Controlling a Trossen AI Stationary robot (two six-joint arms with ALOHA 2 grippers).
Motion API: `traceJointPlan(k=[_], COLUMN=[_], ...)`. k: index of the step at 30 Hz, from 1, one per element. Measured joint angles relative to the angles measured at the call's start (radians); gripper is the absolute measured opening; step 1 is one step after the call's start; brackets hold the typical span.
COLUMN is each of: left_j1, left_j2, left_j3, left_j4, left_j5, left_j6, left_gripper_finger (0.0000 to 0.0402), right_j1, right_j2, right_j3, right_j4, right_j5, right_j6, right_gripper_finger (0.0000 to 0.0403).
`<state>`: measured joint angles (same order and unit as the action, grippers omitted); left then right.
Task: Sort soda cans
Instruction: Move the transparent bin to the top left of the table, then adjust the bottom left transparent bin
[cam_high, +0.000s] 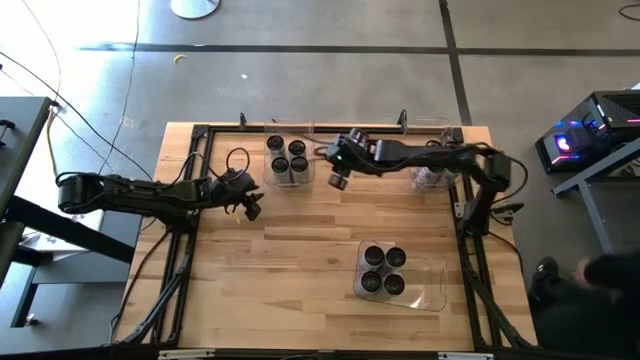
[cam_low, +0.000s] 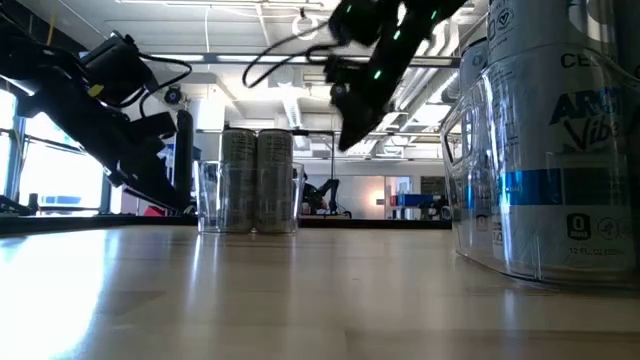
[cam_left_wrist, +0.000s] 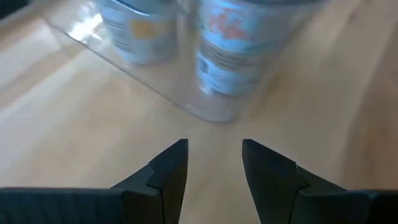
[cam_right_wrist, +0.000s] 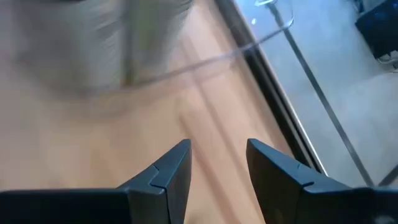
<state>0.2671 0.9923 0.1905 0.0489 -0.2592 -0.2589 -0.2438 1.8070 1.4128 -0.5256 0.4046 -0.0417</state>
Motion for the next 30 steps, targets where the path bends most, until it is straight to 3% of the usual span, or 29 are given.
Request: traceJointPlan(k=[5,9,12,14,20,24,30], left_j1=[-0.108,-0.211,-0.293,-0.349,-0.518,-0.615,-0.696], left_j2=[-0.012,-0.012,-0.011,-0.011,-0.011,-0.011,-0.011], left_j3=[0.000,0.000,0.000,0.000,0.000,0.000,0.000], left_j4=[0.007,0.018,0.024,0.024,0.059,0.114,0.167], left_j5=[-0.017,-0.075,-0.128,-0.155,-0.209,-0.242,-0.309], left_j6=[-0.042,-0.116,-0.167,-0.195,-0.271,-0.288,-0.297], left_gripper_finger=[0.0147,0.0147,0.0147,0.0147,0.0147,0.0147,0.0147], right_j1=[0.144,0.302,0.415,0.482,0.673,0.831,0.946], right_j2=[-0.165,-0.283,-0.371,-0.422,-0.510,-0.501,-0.498], right_j3=[0.000,0.000,0.000,0.000,0.000,-0.012,-0.153], right_j4=[-0.250,-0.421,-0.551,-0.641,-0.837,-0.931,-0.865], right_j5=[0.074,0.218,0.231,0.184,-0.143,-0.148,-0.156], right_j6=[0.054,0.246,0.428,0.589,1.047,1.264,1.484], right_gripper_finger=[0.0149,0.0149,0.0149,0.0149,0.0149,0.0149,0.0149])
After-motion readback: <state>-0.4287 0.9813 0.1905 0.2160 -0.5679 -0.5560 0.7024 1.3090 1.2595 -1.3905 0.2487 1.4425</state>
